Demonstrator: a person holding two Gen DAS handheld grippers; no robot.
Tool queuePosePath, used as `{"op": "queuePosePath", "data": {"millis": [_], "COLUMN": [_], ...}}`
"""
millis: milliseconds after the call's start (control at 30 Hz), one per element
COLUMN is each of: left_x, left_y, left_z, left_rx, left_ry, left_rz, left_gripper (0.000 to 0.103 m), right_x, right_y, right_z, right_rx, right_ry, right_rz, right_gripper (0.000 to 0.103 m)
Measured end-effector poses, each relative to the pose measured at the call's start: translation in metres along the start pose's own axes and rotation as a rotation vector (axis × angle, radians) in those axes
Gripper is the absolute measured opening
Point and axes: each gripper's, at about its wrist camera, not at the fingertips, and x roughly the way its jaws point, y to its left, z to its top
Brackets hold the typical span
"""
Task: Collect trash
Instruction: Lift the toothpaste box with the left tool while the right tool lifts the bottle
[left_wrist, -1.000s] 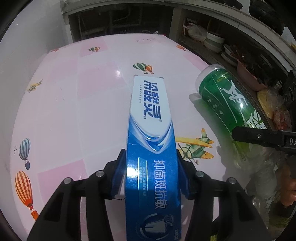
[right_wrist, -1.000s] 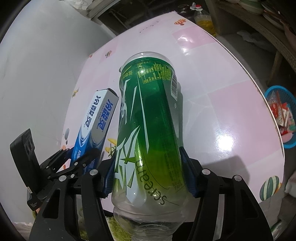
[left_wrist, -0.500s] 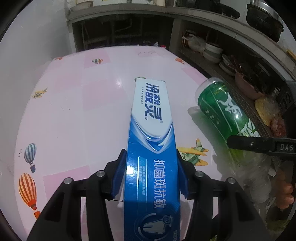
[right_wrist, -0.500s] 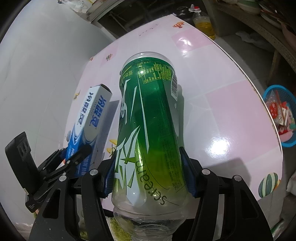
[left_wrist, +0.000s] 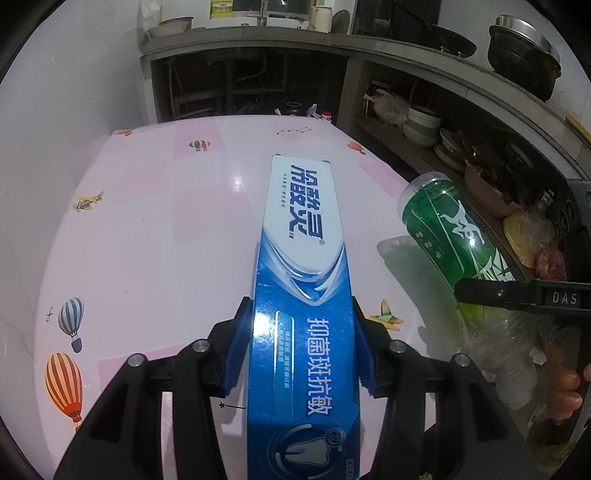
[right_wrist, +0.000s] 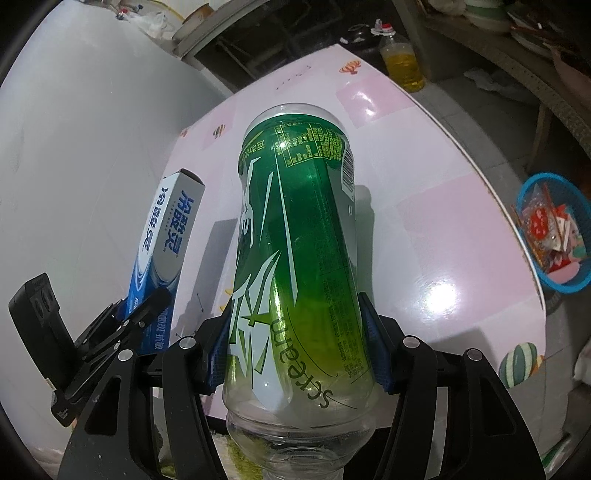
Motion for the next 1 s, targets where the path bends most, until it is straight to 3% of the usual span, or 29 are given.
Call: {"op": "queuePosePath", "data": {"millis": [1000], "left_x": [-0.020], "left_y": [-0.005], "left_z": [0.008], "left_rx": [0.019], "left_ry": [-0.083], "left_rz": [-0.004], "left_gripper": [0.048], "right_x": [-0.024], "right_y": [0.000], "right_z": [-0.020], "right_rx": [0.010], "right_ry": [-0.056], "right_rz": [0.001], "right_gripper": [0.058]}}
